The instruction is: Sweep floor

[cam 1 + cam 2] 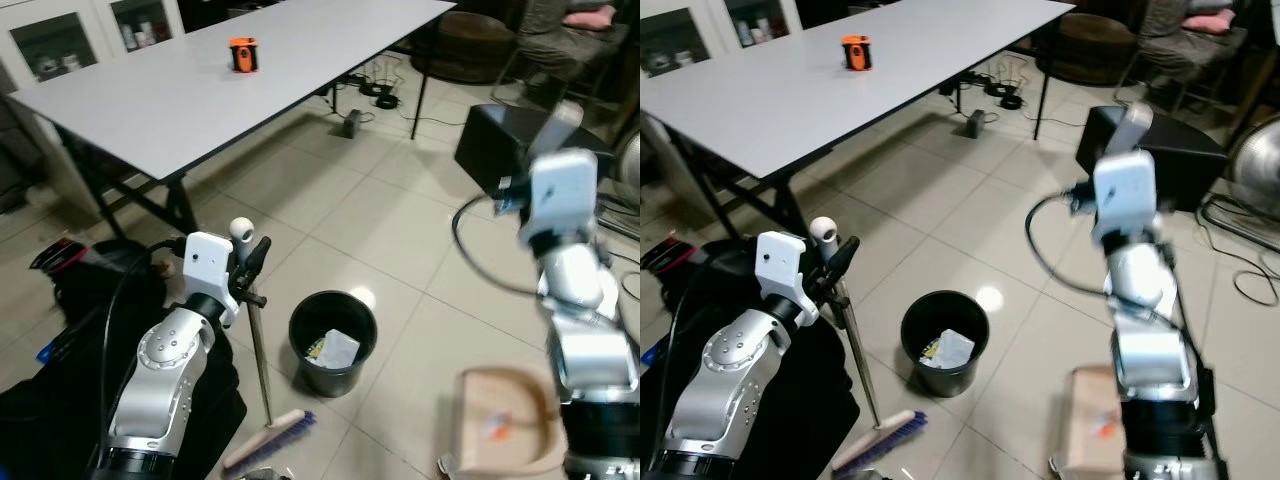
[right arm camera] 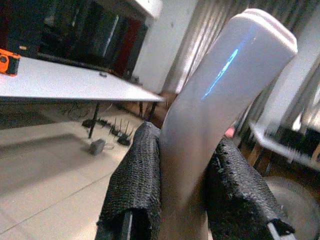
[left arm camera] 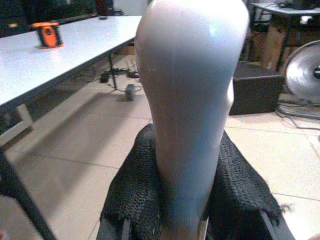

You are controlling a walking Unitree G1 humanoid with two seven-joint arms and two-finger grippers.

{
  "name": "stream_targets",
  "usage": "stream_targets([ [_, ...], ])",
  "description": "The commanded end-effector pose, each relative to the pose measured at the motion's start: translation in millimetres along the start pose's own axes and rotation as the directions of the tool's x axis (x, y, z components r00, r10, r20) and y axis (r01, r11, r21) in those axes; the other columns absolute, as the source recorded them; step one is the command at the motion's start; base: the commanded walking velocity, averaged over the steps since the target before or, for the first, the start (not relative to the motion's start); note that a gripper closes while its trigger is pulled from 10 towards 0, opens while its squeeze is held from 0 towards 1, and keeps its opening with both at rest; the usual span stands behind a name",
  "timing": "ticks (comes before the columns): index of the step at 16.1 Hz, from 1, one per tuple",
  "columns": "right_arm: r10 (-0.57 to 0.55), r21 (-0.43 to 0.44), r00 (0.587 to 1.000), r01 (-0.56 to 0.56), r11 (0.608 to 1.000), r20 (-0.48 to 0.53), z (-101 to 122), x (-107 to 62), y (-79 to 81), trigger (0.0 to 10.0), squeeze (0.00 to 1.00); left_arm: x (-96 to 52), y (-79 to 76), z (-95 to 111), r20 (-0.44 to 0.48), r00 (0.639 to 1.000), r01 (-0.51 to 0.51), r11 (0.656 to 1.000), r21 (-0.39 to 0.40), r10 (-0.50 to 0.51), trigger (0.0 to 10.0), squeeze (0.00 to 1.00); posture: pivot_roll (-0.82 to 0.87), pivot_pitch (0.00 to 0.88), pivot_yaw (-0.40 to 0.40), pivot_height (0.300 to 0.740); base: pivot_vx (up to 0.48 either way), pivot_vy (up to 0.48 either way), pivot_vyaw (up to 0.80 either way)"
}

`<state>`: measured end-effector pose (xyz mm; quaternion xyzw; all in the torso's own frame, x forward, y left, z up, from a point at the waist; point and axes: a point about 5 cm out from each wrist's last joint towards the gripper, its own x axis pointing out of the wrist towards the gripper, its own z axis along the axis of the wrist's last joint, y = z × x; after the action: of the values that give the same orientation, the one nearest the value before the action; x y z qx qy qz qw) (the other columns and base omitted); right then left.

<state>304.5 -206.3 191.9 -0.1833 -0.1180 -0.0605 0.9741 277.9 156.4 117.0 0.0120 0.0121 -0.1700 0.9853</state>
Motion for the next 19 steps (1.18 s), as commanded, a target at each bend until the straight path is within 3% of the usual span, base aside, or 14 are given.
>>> stream_targets([
  [1,-0.045,0.044,0.998,0.043,0.998,0.044,16,-1.0,-5.2,10.0,0.00,2.4,-0.7,8,0.042,0.999,-0.009,1.000,0.020,0.008,10.0,0.00,0.00,0.000,0.010,0.740,0.000,0.000,0.00],
  [3,-0.038,0.048,0.999,0.037,0.998,0.030,13,-6.9,-1.7,10.0,0.00,3.3,-1.8,12,0.059,0.998,-0.017,1.000,0.016,0.016,10.0,0.00,0.00,0.000,0.014,0.740,0.000,0.000,-0.80],
  [7,-0.040,0.058,0.999,0.040,0.998,0.001,11,-14.7,3.3,10.0,0.00,3.0,-2.4,3,-0.004,0.997,0.071,0.996,0.048,-0.071,10.0,0.00,-0.01,0.000,0.061,0.740,0.000,0.000,-0.80],
  [12,-0.036,0.097,0.997,0.042,0.994,-0.069,2,-19.2,4.6,10.0,0.00,-4.3,-5.1,-4,-0.047,0.991,0.131,0.990,0.047,-0.129,10.0,0.00,0.00,0.000,0.025,0.740,0.000,0.000,-0.80],
  [16,-0.017,0.059,0.998,0.020,0.998,-0.055,3,-13.4,4.6,10.0,0.00,-4.7,-2.9,-3,-0.009,0.998,0.060,0.998,0.012,-0.060,10.0,0.00,0.01,0.000,0.021,0.740,0.000,0.000,-0.80],
  [19,-0.059,0.006,0.998,0.059,0.998,-0.034,9,-10.3,-9.1,10.0,0.00,2.0,-2.7,-4,0.001,0.998,0.063,0.998,0.011,-0.063,10.0,0.00,0.00,0.000,0.034,0.740,0.000,0.000,-0.80],
])
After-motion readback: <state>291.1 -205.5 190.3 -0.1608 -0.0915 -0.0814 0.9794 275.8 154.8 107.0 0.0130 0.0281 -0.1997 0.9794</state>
